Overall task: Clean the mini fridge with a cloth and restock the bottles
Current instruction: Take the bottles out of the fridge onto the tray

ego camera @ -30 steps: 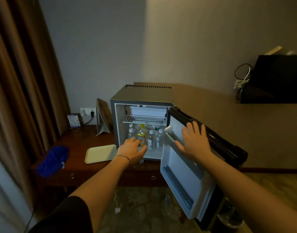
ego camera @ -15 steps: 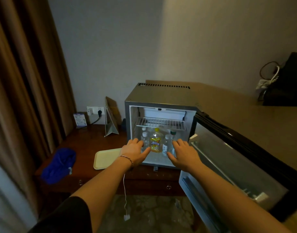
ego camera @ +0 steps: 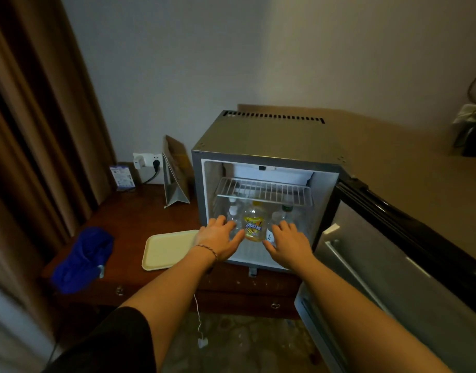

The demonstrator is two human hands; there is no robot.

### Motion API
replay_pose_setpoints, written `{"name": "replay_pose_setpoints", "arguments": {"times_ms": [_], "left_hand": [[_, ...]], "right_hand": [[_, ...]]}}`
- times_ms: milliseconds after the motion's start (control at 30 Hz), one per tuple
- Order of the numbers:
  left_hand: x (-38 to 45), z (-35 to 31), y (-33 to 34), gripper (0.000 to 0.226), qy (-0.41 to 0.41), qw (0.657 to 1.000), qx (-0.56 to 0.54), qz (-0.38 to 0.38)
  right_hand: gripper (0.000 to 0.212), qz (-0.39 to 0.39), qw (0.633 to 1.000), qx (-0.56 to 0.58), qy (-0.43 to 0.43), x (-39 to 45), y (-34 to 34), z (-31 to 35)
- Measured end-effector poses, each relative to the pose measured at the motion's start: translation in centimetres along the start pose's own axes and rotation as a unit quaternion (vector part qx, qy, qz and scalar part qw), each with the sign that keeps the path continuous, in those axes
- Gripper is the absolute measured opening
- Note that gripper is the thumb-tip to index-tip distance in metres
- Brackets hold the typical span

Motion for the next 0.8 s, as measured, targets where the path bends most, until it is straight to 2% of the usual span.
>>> {"name": "replay_pose_setpoints", "arguments": {"times_ms": [200,333,467,600,733,800], "left_hand": [[4.6,-0.7,2.5,0.062,-0.025,0.999,0.017,0.010],[6.9,-0.5,5.3,0.067,-0.033,0.999,-0.006,0.032],[9.7,0.6,6.7,0.071,-0.034,0.999,-0.023,0.033],[11.3,1.4,7.8,0.070,-0.008,1.000,-0.023,-0.007],[12.0,3.1,10.2,0.070,0.018,0.999,-0.037,-0.022],[12.4,3.5,10.9,0.068,0.026,0.998,-0.036,-0.033]], "right_hand": [[0.056,0.033,0.999,0.018,0.037,4.6,2.4,-2.0],[0.065,0.042,0.999,0.018,0.030,6.7,4.4,-3.0],[0.068,0.061,0.996,0.028,0.065,8.9,6.1,-3.2],[0.069,0.030,0.991,0.084,0.102,10.8,7.6,-2.3],[0.072,-0.047,0.984,0.137,0.104,12.2,9.8,-2.8],[0.068,-0.046,0.982,0.149,0.107,12.5,10.6,-3.5]]}}
Point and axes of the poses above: each hand's wrist, its own x-axis towards the middle knuckle, its own y-axis out of the palm, z = x × y, the point moved 4 cm from there along x, towards the middle knuckle, and after that the axes turned 8 degrees about -z, right-handed, at the moved point
